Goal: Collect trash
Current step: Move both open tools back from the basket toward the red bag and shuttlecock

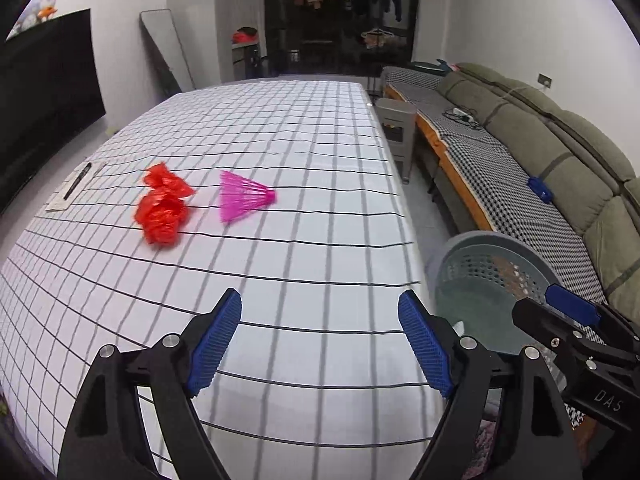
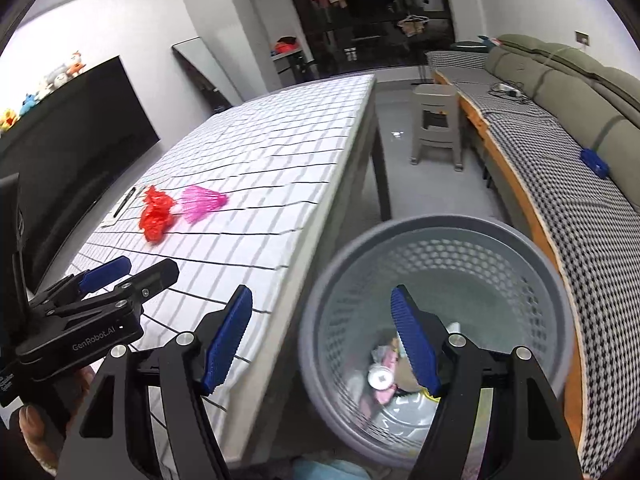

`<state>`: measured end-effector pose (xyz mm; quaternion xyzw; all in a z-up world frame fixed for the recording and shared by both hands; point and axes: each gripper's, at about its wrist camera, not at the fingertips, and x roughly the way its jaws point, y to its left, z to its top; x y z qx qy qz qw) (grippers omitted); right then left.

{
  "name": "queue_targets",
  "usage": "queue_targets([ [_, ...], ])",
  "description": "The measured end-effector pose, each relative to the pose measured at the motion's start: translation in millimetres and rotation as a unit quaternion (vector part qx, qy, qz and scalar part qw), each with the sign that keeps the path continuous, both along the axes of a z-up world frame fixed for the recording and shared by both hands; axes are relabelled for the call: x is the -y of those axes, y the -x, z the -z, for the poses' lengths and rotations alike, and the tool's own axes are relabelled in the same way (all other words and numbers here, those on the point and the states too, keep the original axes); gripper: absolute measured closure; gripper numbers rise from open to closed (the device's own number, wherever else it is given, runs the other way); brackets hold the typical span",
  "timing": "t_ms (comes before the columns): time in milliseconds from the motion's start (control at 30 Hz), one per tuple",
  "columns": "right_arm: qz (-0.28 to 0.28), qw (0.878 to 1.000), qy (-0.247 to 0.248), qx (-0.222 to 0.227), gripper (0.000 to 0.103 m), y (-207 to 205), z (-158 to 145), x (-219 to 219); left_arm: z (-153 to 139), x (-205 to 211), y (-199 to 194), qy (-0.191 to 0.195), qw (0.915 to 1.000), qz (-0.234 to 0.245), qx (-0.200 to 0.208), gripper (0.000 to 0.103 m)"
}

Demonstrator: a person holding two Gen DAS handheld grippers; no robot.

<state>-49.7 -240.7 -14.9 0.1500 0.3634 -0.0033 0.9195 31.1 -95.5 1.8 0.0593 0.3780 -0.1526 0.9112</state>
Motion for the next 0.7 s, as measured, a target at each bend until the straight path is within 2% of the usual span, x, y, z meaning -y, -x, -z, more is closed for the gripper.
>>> queue_targets([
  [367, -0.049, 0.999, 0.017, -0.01, 0.034, -51, -1, -46, 4, -62, -35, -0.008, 0.9986, -0.052, -0.002, 0.024],
  [467, -0.059, 0.998, 0.022, -0.012, 0.034, -62, -2, -57, 6, -74, -45, -0.006, 0.9981, -0.062, -0.004, 0.02],
  [700, -0.069, 0.997, 0.032, -0.018, 0.034, -77, 0, -73, 15, -95, -77, -0.01, 0.9958, -0.09, -0.014, 0.02],
])
